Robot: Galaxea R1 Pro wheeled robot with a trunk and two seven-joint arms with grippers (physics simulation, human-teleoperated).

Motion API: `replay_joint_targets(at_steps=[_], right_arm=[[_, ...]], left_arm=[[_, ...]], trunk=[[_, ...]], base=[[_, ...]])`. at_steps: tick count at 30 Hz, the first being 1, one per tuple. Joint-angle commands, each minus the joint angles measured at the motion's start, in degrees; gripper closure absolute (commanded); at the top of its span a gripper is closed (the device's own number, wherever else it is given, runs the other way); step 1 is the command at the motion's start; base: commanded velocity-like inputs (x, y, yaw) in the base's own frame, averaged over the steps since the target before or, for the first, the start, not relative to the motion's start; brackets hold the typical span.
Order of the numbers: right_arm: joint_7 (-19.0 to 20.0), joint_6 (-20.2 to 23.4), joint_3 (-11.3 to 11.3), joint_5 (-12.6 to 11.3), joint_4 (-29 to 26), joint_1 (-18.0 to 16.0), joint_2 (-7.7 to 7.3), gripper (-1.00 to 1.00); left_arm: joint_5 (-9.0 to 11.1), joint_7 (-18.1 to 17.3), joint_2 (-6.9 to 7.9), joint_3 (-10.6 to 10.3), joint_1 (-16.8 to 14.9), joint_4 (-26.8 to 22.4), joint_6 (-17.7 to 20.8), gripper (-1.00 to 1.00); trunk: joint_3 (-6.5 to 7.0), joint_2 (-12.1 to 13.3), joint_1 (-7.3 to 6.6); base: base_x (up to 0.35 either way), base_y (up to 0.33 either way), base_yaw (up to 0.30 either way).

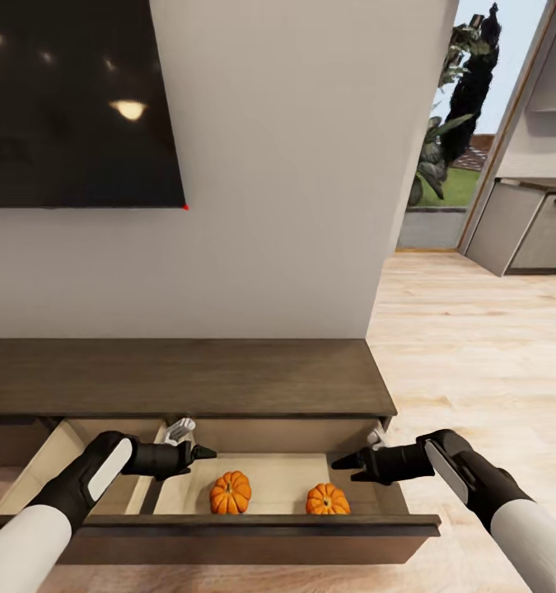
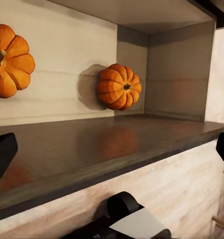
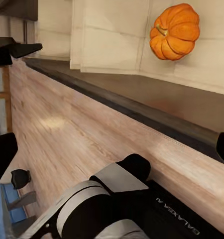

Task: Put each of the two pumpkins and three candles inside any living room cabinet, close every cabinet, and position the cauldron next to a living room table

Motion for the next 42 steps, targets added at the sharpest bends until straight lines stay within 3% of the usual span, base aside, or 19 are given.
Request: replay_joint_targets(at_steps=[1, 6, 12, 13, 16, 19, 26, 35, 40, 42], right_arm=[[1.6, -0.1, 1.0, 0.1, 0.0, 0.0, -0.06, -1.00], [3.1, -0.2, 1.9, 0.7, 0.0, 0.0, -0.02, -1.00], [3.3, -0.3, 2.1, 0.8, 0.1, 0.0, 0.05, -1.00], [3.3, -0.3, 2.2, 0.8, 0.1, 0.0, 0.05, -1.00], [3.3, -0.3, 2.2, 0.8, 0.2, 0.0, 0.19, -1.00], [3.2, -0.3, 2.2, 1.1, 0.6, 0.0, 0.41, -1.00], [3.1, -0.3, 3.6, 6.2, 1.2, 0.1, 0.65, -1.00], [3.0, -0.4, 4.2, 6.6, 2.5, 0.5, 0.74, -1.00], [2.7, -0.6, 6.4, 6.8, 4.0, 0.5, 0.79, -1.00], [2.4, -3.0, 8.7, 8.1, 6.7, 0.5, 1.34, -1.00]], left_arm=[[-0.1, -1.0, 0.37, 0.0, 0.1, 0.0, 0.0, -1.00], [-0.1, -2.3, 1.58, -0.1, 0.2, -0.2, 1.8, -1.00], [-0.2, -3.1, 1.88, -0.2, 0.2, -0.1, 3.0, -1.00], [-0.2, -3.1, 1.82, -0.8, 0.2, 0.0, 3.1, -1.00], [-0.1, -3.1, 1.52, -5.0, 0.2, 0.1, 3.1, -1.00], [-0.1, -3.0, 0.89, -7.6, 0.2, 0.1, 3.0, -1.00], [-0.2, -3.0, 0.44, -8.2, 0.3, 3.4, 3.0, -1.00], [-0.2, -3.0, 0.34, -8.6, 0.4, 4.1, 3.0, -1.00], [-0.2, -3.0, 0.34, -11.0, 1.0, 5.3, 2.8, -1.00], [-0.2, -2.9, 0.31, -11.7, 1.5, 7.1, 2.6, -1.00]], trunk=[[0.18, 0.4, -0.23], [1.08, 2.4, -1.32], [2.16, 4.8, -2.64], [2.34, 5.2, -2.86], [2.88, 6.4, -3.52], [2.88, 6.4, -3.52], [2.88, 6.4, -3.52], [2.88, 6.4, -3.52], [2.88, 6.4, -3.52], [2.88, 6.4, -3.52]], base=[[-0.126, 0.000, 0.000], [-0.253, 0.000, 0.000], [-0.068, 0.000, 0.000], [-0.009, 0.000, 0.000], [-0.003, 0.000, 0.000], [0.000, 0.000, 0.000], [0.000, 0.000, 0.000], [0.000, 0.000, 0.000], [0.000, 0.000, 0.000], [0.000, 0.000, 0.000]])
